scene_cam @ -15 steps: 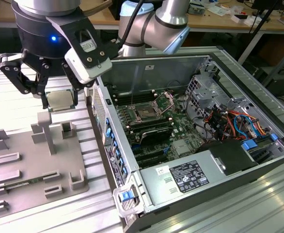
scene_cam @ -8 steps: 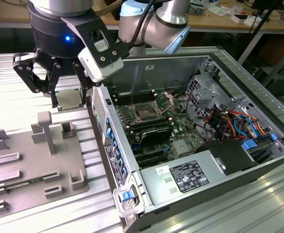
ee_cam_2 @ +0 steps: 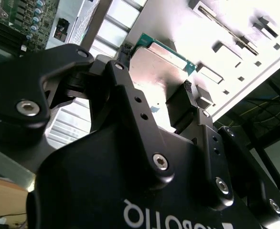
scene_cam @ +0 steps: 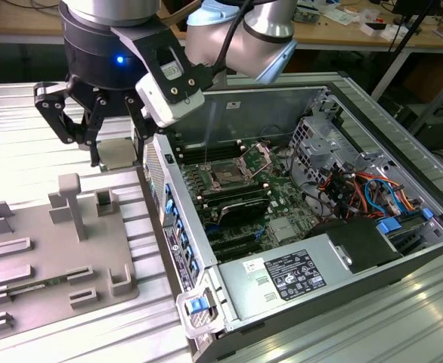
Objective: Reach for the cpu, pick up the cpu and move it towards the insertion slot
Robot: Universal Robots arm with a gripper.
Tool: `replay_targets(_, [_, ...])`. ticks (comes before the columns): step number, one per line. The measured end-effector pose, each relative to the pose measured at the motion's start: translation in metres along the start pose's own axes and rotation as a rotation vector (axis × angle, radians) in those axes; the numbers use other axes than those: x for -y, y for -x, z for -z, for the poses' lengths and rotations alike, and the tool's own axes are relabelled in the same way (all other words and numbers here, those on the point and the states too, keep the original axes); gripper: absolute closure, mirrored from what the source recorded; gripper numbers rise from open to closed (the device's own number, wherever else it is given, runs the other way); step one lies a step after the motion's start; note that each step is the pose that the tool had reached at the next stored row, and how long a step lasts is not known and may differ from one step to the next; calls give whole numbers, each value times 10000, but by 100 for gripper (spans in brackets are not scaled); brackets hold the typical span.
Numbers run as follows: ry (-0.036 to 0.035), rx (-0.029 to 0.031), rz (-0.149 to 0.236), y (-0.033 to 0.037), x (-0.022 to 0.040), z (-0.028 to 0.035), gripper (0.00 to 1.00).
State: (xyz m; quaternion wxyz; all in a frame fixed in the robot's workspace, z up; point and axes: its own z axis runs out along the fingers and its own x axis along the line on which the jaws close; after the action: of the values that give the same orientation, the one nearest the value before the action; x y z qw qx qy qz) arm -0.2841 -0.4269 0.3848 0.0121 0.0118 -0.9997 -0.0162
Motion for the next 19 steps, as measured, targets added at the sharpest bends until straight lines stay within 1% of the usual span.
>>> replay_targets(19, [0,0,0,240,6,6,45])
